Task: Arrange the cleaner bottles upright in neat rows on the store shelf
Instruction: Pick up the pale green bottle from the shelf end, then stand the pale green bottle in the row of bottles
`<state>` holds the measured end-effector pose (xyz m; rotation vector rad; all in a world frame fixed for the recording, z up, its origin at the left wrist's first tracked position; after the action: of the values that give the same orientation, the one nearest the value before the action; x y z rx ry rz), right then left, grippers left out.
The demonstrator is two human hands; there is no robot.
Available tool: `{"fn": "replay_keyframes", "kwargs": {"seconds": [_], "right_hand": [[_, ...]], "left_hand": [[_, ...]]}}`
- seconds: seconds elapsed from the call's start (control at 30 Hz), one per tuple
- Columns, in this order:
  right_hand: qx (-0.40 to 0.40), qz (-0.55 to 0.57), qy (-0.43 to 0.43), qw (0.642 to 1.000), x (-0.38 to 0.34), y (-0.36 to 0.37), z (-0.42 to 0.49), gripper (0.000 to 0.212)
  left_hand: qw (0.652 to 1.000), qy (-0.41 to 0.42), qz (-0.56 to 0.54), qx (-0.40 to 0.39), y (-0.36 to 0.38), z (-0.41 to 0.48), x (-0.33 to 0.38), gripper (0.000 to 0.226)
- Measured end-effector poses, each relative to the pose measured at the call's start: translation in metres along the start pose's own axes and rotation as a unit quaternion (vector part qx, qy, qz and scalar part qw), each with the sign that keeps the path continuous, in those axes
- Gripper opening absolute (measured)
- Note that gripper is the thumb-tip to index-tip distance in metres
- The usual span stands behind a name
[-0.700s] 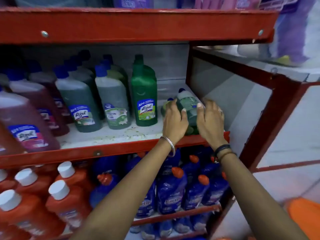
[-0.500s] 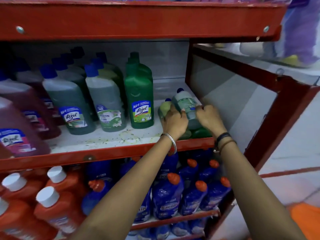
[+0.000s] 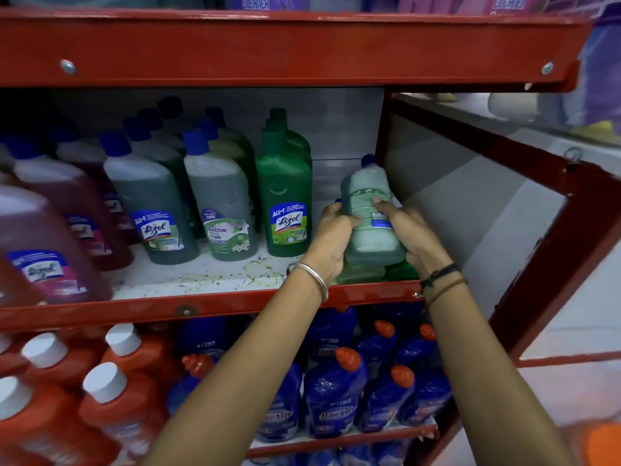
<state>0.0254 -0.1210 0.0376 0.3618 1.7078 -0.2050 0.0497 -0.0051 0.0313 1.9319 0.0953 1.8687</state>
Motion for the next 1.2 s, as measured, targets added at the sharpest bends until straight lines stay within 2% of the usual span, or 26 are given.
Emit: {"fn": "replay_keyframes", "kwargs": {"seconds": [0.13, 0.23, 0.33, 0.53, 0.7, 0.83, 1.07, 1.13, 1.2], "right_hand": [[-0.051, 0.041, -0.016, 0.998, 0.011, 0.015, -0.033, 0.032], [-0.086, 0.061, -0.033, 0.994, 0.02, 0.037, -0.057, 0.034], [-0.125, 0.049, -0.06, 0.989, 0.025, 0.065, -0.077, 0.032], [-0.169, -0.006, -0.114, 0.979, 0.021, 0.144, -0.095, 0.032], [-0.221, -0.033, -0.139, 0.965, 0.016, 0.218, -0.093, 0.032], [-0.228, -0.064, -0.134, 0.962, 0.022, 0.26, -0.084, 0.045], [-0.217, -0.088, -0.143, 0.962, 0.04, 0.292, -0.066, 0.048], [-0.197, -0.091, -0.148, 0.965, 0.046, 0.294, -0.062, 0.047], [-0.141, -0.112, -0.166, 0.97, 0.048, 0.292, -0.059, 0.043]], "left_hand": [[0.996, 0.008, 0.067, -0.059, -0.016, -0.034, 0.015, 0.033], [0.987, 0.047, 0.13, -0.083, -0.044, -0.058, 0.024, 0.04], [0.982, 0.095, 0.136, -0.09, -0.079, -0.076, 0.032, 0.043], [0.967, 0.191, 0.165, -0.032, -0.155, -0.102, 0.062, 0.054], [0.937, 0.265, 0.226, 0.029, -0.217, -0.105, 0.089, 0.059], [0.926, 0.263, 0.258, 0.08, -0.256, -0.098, 0.092, 0.066], [0.919, 0.26, 0.283, 0.094, -0.29, -0.082, 0.09, 0.07], [0.916, 0.258, 0.291, 0.101, -0.296, -0.079, 0.086, 0.066], [0.904, 0.261, 0.32, 0.11, -0.299, -0.076, 0.083, 0.059]]}}
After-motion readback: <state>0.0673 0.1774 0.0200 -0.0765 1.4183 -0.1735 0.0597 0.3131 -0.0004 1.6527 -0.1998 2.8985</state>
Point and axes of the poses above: each hand's wrist, its own z-axis towards the middle knuckle, its own y-axis out of the palm, x = y × z, the point moved 3 cm from there along z, towards the middle knuckle, and after that the axes turned 7 degrees about y, right-handed, at the moved point
